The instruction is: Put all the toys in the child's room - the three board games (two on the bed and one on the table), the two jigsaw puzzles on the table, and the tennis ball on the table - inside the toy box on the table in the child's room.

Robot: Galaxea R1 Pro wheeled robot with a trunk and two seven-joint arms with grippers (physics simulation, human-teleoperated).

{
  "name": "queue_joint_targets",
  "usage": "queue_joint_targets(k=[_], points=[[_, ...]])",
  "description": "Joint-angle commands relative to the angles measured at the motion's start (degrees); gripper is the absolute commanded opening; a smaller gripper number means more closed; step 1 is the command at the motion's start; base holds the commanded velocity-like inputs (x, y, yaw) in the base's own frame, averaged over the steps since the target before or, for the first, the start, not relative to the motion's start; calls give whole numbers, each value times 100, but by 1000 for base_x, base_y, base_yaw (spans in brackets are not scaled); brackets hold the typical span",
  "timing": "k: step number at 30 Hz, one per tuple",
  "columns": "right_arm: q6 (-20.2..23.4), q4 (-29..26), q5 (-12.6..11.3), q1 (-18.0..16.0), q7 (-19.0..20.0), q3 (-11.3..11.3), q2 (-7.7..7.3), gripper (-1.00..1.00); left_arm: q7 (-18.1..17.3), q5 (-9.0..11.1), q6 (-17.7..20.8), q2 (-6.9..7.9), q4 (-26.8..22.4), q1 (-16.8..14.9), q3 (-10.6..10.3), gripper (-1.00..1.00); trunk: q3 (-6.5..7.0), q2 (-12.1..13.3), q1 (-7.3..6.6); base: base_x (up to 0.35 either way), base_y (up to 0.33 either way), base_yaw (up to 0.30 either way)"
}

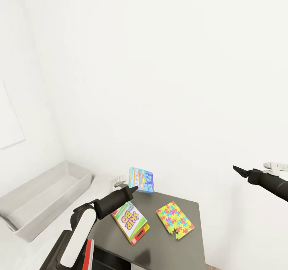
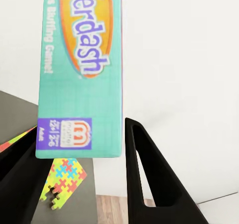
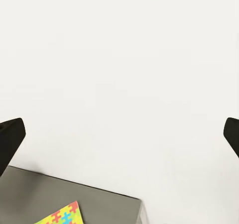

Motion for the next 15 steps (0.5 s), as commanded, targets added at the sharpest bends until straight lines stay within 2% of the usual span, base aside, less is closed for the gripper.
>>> queue_joint_targets(k=[1,15], points=[[47,-1,-36,-3,2,-7,0,100,-17,-5,26,-3,-1,-1,7,-100,-3,-5,2,3,0,0],[47,-1,-41,-3,2,-13,13,100,-15,1,26,-2,-1,-1,0,-100,-3,-5,2,1,0,0]])
